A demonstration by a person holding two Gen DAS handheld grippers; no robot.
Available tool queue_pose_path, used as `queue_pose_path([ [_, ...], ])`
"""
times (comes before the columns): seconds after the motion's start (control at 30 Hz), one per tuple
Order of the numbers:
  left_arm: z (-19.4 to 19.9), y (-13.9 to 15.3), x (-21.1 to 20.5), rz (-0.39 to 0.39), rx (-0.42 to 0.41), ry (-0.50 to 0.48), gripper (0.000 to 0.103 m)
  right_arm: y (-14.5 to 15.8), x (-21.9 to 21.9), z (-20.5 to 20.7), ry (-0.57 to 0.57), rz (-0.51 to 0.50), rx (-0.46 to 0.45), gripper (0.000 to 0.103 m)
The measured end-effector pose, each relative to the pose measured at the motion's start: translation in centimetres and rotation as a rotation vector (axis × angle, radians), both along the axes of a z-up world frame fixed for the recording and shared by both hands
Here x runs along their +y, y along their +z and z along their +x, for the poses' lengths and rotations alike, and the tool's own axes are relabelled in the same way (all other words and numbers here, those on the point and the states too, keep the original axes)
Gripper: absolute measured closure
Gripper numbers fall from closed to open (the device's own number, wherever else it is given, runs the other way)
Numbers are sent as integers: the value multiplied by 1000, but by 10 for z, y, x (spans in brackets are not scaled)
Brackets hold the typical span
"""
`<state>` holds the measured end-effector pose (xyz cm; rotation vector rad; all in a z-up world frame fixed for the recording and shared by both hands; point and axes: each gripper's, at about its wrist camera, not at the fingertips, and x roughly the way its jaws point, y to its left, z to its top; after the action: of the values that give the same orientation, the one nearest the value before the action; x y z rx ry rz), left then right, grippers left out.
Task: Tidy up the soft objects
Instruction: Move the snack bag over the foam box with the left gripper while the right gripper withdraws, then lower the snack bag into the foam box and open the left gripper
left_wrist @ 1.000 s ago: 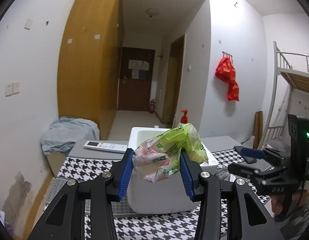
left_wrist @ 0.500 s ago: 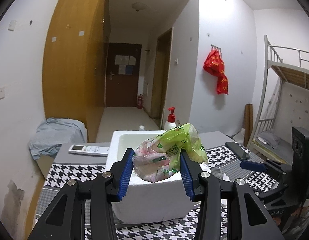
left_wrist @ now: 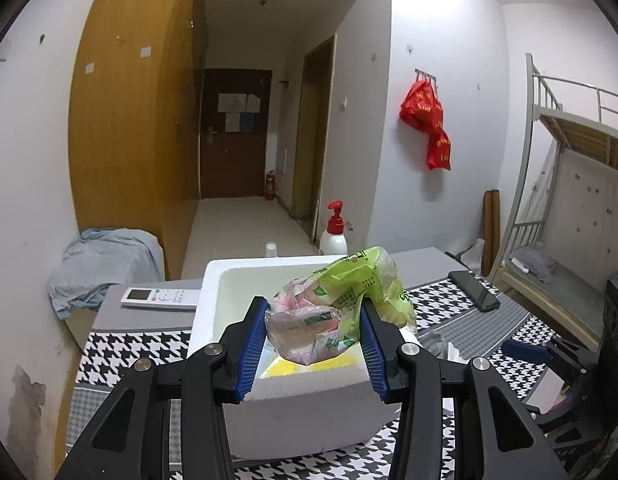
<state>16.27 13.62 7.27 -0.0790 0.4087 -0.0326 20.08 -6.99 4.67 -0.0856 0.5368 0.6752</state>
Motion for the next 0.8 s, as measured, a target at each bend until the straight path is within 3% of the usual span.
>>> queue_pose_path([
  [0.8, 29, -8, 1, 12, 68, -3, 57, -11, -15, 5, -76, 5, 31, 16],
])
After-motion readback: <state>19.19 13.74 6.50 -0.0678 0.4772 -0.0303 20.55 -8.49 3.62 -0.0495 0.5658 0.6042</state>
